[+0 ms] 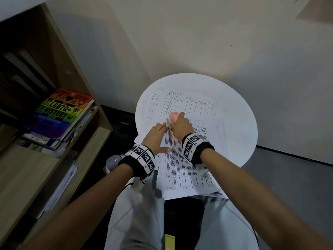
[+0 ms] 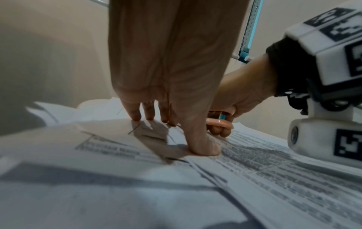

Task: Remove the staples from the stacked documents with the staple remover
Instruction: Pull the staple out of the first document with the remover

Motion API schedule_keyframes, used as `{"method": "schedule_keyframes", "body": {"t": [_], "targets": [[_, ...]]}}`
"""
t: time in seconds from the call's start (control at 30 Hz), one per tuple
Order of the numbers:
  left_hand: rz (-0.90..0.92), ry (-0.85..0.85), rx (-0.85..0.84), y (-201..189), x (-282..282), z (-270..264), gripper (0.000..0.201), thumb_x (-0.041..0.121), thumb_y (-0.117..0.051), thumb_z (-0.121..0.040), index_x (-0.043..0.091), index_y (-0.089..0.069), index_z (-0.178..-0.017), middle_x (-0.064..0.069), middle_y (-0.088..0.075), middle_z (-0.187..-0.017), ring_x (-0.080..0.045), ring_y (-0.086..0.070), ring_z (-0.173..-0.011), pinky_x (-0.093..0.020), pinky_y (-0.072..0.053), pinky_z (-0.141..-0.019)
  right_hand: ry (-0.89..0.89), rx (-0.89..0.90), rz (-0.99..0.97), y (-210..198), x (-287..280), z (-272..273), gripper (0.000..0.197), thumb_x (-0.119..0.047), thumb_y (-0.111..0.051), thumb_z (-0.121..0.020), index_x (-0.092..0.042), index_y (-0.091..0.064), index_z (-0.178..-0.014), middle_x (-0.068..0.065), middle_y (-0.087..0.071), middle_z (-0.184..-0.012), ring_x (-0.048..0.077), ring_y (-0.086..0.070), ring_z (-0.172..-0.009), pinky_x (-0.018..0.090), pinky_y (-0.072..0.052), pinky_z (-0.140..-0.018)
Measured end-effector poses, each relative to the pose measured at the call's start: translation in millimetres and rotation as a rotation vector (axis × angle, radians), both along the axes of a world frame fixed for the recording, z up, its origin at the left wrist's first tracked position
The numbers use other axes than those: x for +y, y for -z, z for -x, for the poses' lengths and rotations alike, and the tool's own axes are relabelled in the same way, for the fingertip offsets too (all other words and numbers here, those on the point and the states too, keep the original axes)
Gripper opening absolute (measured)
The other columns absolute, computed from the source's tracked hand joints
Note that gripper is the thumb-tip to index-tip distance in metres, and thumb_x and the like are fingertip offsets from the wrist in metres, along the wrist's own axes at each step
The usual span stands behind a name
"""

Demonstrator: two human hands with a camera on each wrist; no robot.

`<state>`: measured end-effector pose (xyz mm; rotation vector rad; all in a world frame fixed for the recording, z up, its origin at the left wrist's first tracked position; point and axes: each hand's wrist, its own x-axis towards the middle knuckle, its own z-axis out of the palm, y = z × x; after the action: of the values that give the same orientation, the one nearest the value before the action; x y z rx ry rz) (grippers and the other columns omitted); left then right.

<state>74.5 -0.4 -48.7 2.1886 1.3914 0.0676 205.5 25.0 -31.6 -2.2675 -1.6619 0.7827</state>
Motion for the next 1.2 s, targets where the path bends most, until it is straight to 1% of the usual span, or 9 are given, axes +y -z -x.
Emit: {"method": "schedule_keyframes", "body": {"t": [0.27, 0.4, 0.5, 0.57, 0.67, 0.83, 0.93, 1.03, 1.2], "targets": [[-0.010, 0.007, 0.037, 1.8, 1.5, -0.5, 0.094, 0.038, -0.076, -0.075, 0.007, -0.024, -0.148, -0.007, -0.014, -0.158, -0.027, -0.009, -0.147, -0.034, -0.011, -0.119, -0.252, -0.392, -0.225, 11.9, -9.1, 1.5, 0.037, -0.018, -0.054, -0.095, -0.013, -0.040, -0.128, 0.009, -0.057, -0.118, 0.033, -0.064, -0.086, 0.033, -0.036, -0.057], [-0.033, 0.021, 0.058, 0.8, 2.1, -0.9, 0.092, 0.040, -0.076, -0.074, 0.008, -0.028, -0.146, -0.007, -0.018, -0.157, -0.026, -0.016, -0.145, -0.034, -0.015, -0.118, -0.367, -0.496, -0.315, 5.4, -12.5, -4.9, 0.039, -0.019, -0.068, -0.085, -0.017, -0.046, -0.118, 0.006, -0.064, -0.102, 0.028, -0.064, -0.065, 0.030, -0.035, -0.050], [-0.023, 0.028, 0.102, 1.0, 4.2, -0.2, 0.094, 0.043, -0.074, -0.075, 0.009, -0.025, -0.148, -0.005, -0.013, -0.159, -0.025, -0.012, -0.147, -0.034, -0.013, -0.120, -0.202, -0.217, -0.202, 3.7, -13.4, -14.2, 0.043, -0.033, -0.050, -0.097, -0.010, -0.036, -0.131, 0.010, -0.062, -0.112, 0.033, -0.065, -0.087, 0.036, -0.044, -0.062], [-0.042, 0.039, 0.157, -1.8, 6.2, -1.6, 0.090, 0.047, -0.071, -0.076, 0.011, -0.028, -0.146, -0.004, -0.018, -0.157, -0.026, -0.019, -0.144, -0.034, -0.017, -0.119, -0.073, -0.076, -0.182, 1.8, -19.7, -27.9, 0.049, -0.044, -0.043, -0.098, -0.007, -0.036, -0.130, 0.012, -0.062, -0.110, 0.034, -0.063, -0.093, 0.035, -0.041, -0.066], [-0.102, -0.031, 0.218, -7.6, 6.0, -11.9, 0.073, 0.054, -0.058, -0.084, 0.011, -0.036, -0.138, -0.006, -0.034, -0.143, -0.030, -0.031, -0.133, -0.038, -0.026, -0.114, 0.046, -0.018, -0.136, -2.4, -31.7, -54.1, 0.051, -0.045, -0.043, -0.097, -0.007, -0.036, -0.130, 0.016, -0.062, -0.113, 0.034, -0.062, -0.096, 0.035, -0.040, -0.071], [-0.144, -0.105, 0.377, -10.1, 2.6, -49.9, 0.085, 0.062, -0.039, -0.090, -0.002, -0.022, -0.143, -0.018, -0.014, -0.153, -0.036, -0.017, -0.141, -0.043, -0.014, -0.119, 0.167, -0.051, -0.054, 2.9, -38.9, -100.3, 0.048, -0.044, -0.049, -0.095, -0.008, -0.039, -0.125, 0.018, -0.060, -0.117, 0.037, -0.060, -0.101, 0.041, -0.045, -0.079], [-0.123, -0.001, 0.283, -4.3, 5.1, -73.6, 0.083, 0.055, -0.045, -0.091, -0.001, -0.017, -0.146, -0.016, -0.011, -0.156, -0.033, -0.012, -0.145, -0.043, -0.015, -0.120, 0.195, -0.042, -0.022, 3.0, -40.2, -111.5, 0.051, -0.049, -0.052, -0.093, -0.008, -0.042, -0.122, 0.017, -0.059, -0.117, 0.038, -0.059, -0.103, 0.041, -0.046, -0.081], [-0.054, 0.137, 0.178, -2.6, 5.9, -96.3, 0.083, 0.043, -0.059, -0.088, 0.005, -0.017, -0.148, -0.008, -0.012, -0.158, -0.029, -0.008, -0.147, -0.042, -0.017, -0.120, 0.219, -0.035, 0.006, 2.3, -39.6, -114.6, 0.044, -0.034, -0.055, -0.092, -0.007, -0.042, -0.124, 0.019, -0.058, -0.120, 0.039, -0.058, -0.106, 0.042, -0.047, -0.083], [-0.005, 0.157, 0.145, -3.9, 13.3, -109.4, 0.089, 0.032, -0.071, -0.081, 0.007, -0.018, -0.148, -0.005, -0.012, -0.158, -0.029, -0.006, -0.147, -0.044, -0.016, -0.120, 0.216, -0.038, 0.011, 1.4, -37.3, -113.5, 0.044, -0.032, -0.055, -0.093, -0.006, -0.041, -0.126, 0.020, -0.056, -0.122, 0.040, -0.056, -0.109, 0.042, -0.045, -0.083]]}}
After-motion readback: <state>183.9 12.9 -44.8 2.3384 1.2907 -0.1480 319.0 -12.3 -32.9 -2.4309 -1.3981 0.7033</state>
